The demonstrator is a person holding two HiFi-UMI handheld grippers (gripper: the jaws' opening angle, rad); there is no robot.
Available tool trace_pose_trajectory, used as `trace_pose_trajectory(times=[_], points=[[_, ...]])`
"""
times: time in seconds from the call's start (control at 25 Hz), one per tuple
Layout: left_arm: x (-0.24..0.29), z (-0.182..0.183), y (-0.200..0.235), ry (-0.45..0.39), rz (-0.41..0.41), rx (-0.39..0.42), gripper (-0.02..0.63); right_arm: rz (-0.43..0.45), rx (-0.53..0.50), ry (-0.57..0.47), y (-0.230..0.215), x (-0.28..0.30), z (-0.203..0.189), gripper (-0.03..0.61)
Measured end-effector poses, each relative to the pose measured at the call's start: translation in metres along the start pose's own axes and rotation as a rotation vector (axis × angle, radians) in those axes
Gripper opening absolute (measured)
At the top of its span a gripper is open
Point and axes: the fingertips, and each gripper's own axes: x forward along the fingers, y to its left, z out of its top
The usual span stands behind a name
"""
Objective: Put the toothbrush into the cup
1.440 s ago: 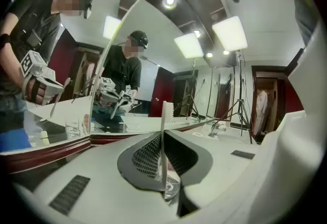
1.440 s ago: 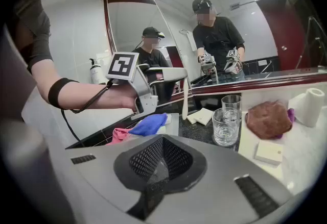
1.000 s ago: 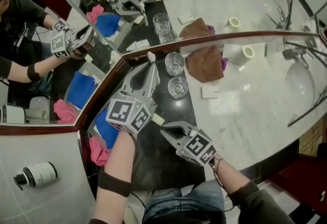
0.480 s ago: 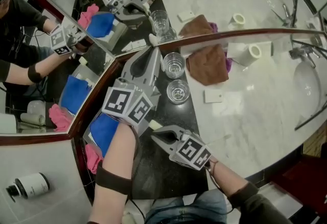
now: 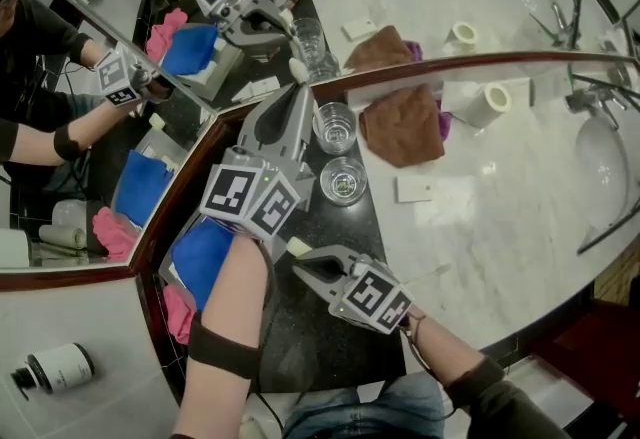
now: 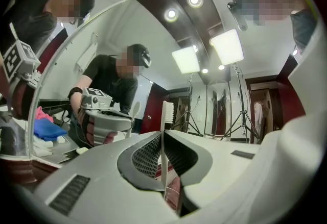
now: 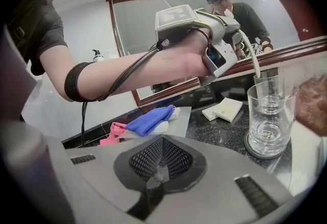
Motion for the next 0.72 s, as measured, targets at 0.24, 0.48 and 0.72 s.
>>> trace_pose_trajectory(times=[0.24, 0.48, 0.72], points=[[-0.002, -0.027, 0.009, 0.044, 0.026, -0.016, 0.017, -0.004, 0.012, 0.006, -0.003, -0.003, -0.007, 0.020], [-0.005, -0.053, 0.009, 0.109, 0.034, 0.016, 0.018, -0.011, 0.020, 0.008, -0.005, -0.005, -0.010, 0.020], [-0.013, -0.069, 0.015, 0.137, 0.056, 0.010, 0.018, -0.015, 0.029, 0.007, -0.007, -0.006, -0.011, 0.020]])
